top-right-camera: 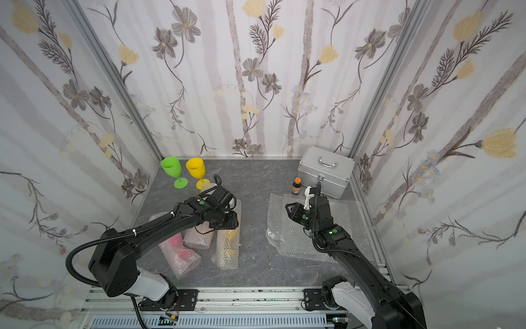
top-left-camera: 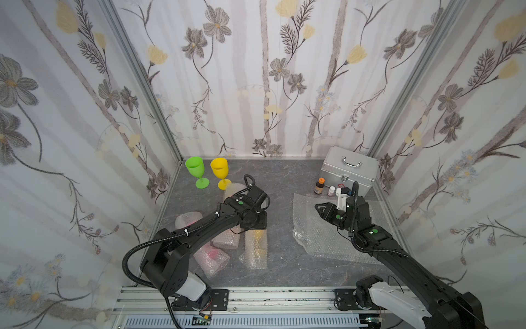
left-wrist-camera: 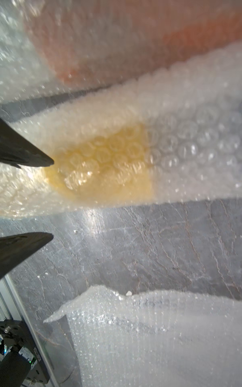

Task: Unpack wine glasses from bubble wrap
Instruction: Move the bubble wrap to the center of the board.

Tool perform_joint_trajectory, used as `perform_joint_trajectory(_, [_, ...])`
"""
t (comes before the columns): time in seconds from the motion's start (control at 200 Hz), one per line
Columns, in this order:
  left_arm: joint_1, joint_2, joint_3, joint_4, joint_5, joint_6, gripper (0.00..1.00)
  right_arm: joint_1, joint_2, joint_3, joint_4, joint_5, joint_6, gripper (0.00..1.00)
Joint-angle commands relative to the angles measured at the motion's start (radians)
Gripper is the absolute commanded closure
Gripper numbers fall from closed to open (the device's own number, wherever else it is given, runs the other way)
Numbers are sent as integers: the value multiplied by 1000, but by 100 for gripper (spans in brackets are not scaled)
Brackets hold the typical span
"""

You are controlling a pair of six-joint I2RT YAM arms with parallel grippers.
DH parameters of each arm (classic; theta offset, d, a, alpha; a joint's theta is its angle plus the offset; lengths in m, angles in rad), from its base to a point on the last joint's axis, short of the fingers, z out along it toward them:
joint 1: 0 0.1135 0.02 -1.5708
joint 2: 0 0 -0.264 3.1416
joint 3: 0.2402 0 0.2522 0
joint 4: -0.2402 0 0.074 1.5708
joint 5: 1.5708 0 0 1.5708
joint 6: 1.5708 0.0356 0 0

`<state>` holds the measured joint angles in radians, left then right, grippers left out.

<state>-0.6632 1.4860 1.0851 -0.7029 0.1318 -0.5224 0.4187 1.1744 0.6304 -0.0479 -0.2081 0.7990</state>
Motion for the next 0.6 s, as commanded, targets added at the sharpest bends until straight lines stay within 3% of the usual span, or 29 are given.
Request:
perform_joint_trajectory(0.0, [32,-49,-30,-54,-22,15,45,54,64,33,86,0,20,65])
perform_joint_trajectory(0.185, [58,-82,-108,-37,4,20,39,129,155,65,124,1,32,65])
perform_joint_trajectory(0.455, [57,-22,-143,98,131,-44,51,185,203,97,117,16,28,64])
perform_joint_trajectory(0.595, [46,6,-119,158,211,-72,52,193,205,84,117,21,29,64])
